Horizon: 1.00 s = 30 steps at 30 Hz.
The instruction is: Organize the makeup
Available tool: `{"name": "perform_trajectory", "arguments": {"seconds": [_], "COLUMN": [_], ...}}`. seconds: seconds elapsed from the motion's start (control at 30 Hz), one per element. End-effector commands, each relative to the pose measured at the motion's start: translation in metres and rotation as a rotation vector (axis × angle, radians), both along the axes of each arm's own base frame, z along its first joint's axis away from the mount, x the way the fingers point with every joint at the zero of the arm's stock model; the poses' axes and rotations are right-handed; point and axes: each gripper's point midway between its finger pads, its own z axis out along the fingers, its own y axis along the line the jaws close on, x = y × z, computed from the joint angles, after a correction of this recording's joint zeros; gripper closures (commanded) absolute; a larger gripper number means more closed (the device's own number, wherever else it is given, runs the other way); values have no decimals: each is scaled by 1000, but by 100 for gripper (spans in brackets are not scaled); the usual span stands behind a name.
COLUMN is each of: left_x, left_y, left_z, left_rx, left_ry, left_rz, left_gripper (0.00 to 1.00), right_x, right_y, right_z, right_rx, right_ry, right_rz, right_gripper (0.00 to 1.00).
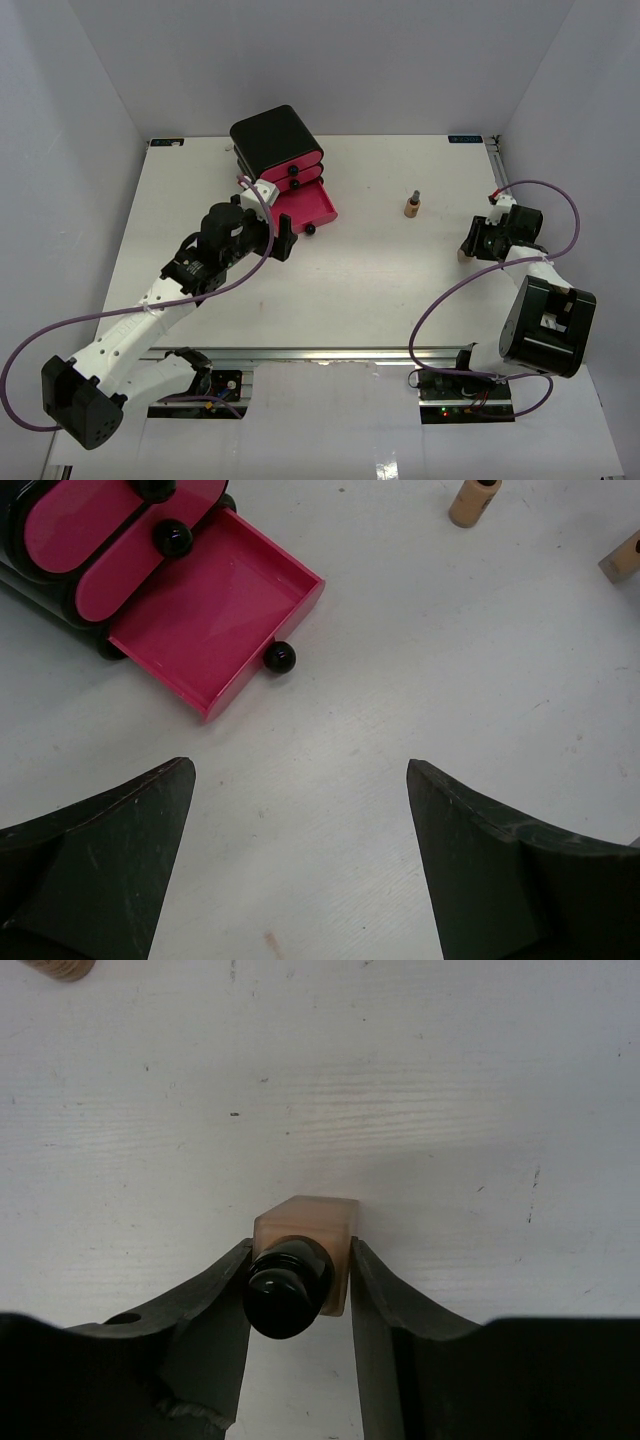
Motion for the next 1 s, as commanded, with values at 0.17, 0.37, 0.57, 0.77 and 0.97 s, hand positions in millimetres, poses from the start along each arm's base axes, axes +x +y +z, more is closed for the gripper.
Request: {"name": "perform_trajectory", "arguments": {"seconds": [0.17, 0.37, 0.57, 0.77, 0.97], "left_x": [-11, -35, -56, -56, -37], "left_y": [-15, -36, -73, -123, -190], "left_z": [10, 22, 31, 44, 30], "left_rx": [-55, -136, -283, -377, -265], "left_ry": [-24, -63, -46, -48, -107], "left_rz": [-114, -291, -517, -605, -650], "left_gripper": [2, 2, 2, 2, 2], "right_x": [17, 14, -9, -28, -39], "right_y": [2, 36, 96, 120, 132], "right_z": [18, 53, 101, 125, 136], "right_rx": [-13, 97, 379, 544, 647], "right_ry": [-90, -192, -259, -262, -259], "right_rz": [53, 202, 447, 538, 580], "right_gripper": [78, 87, 92, 92, 92]}}
